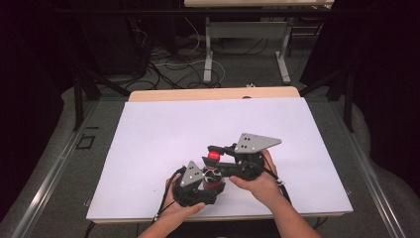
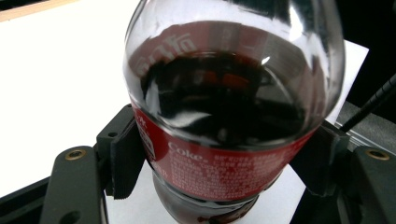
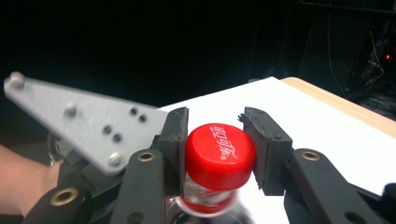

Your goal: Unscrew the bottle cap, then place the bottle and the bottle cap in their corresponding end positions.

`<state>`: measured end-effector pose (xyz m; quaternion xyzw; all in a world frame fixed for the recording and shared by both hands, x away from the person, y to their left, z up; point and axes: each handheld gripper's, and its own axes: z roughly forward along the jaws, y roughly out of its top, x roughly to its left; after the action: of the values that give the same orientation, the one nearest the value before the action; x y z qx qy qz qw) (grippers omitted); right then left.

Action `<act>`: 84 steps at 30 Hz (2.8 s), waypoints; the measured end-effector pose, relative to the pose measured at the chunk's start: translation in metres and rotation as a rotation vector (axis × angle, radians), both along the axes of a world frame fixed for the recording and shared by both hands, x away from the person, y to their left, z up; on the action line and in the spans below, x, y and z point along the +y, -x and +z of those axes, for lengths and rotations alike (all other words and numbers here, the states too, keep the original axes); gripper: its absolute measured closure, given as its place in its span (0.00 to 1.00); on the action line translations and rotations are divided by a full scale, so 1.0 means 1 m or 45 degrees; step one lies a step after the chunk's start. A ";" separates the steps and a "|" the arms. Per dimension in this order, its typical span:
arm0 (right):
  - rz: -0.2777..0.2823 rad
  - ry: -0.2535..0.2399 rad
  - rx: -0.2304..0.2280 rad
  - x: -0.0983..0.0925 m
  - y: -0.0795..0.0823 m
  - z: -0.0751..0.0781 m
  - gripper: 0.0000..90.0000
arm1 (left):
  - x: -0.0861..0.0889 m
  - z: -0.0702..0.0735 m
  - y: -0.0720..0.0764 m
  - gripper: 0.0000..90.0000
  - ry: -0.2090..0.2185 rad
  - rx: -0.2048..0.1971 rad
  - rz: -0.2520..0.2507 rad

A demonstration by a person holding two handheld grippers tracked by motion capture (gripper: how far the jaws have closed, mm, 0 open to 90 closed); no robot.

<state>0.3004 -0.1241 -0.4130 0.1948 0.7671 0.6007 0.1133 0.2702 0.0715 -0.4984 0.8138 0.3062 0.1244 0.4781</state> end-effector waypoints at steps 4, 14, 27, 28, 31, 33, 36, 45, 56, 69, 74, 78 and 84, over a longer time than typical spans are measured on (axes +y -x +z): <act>-0.004 -0.041 -0.022 -0.006 -0.001 0.005 0.68 | 0.000 0.000 -0.001 0.32 -0.001 -0.007 0.005; -0.096 -0.034 -0.052 -0.016 -0.005 -0.001 0.68 | 0.004 -0.001 -0.004 0.32 -0.004 -0.004 0.022; -0.143 -0.003 -0.046 -0.031 -0.004 -0.013 0.68 | 0.011 0.011 -0.026 0.32 0.012 -0.026 0.092; -0.143 -0.003 -0.046 -0.031 -0.004 -0.013 0.68 | 0.011 0.013 -0.029 0.32 0.018 -0.033 0.104; -0.162 0.002 -0.041 -0.036 -0.003 -0.018 0.68 | 0.011 0.020 -0.039 0.32 0.031 -0.044 0.123; -0.164 0.006 -0.041 -0.037 -0.004 -0.019 0.68 | 0.010 0.025 -0.047 0.32 0.033 -0.049 0.135; -0.185 0.004 -0.033 -0.040 -0.003 -0.022 0.68 | 0.007 0.032 -0.058 0.32 0.046 -0.062 0.150; -0.210 0.016 -0.048 -0.046 -0.004 -0.023 0.68 | -0.003 0.049 -0.093 0.32 0.058 -0.050 0.177; -0.246 -0.004 -0.028 -0.057 -0.009 -0.026 0.68 | -0.022 0.056 -0.141 0.32 0.089 -0.022 0.203; -0.245 -0.007 -0.023 -0.058 -0.010 -0.030 0.68 | -0.040 0.014 -0.176 0.32 0.028 0.004 0.276; -0.254 -0.018 -0.016 -0.058 -0.011 -0.030 0.68 | -0.041 -0.002 -0.184 0.32 0.019 0.011 0.312; -0.258 -0.026 -0.023 -0.060 -0.011 -0.029 0.68 | -0.042 -0.015 -0.188 0.32 -0.010 0.027 0.337; -0.253 -0.022 -0.015 -0.060 -0.011 -0.030 0.68 | -0.042 -0.029 -0.193 0.32 -0.030 0.042 0.365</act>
<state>0.3119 -0.1841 -0.4432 0.2673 0.7382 0.5942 0.1750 0.4632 0.0293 -0.5270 0.7692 0.4256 0.1817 0.4406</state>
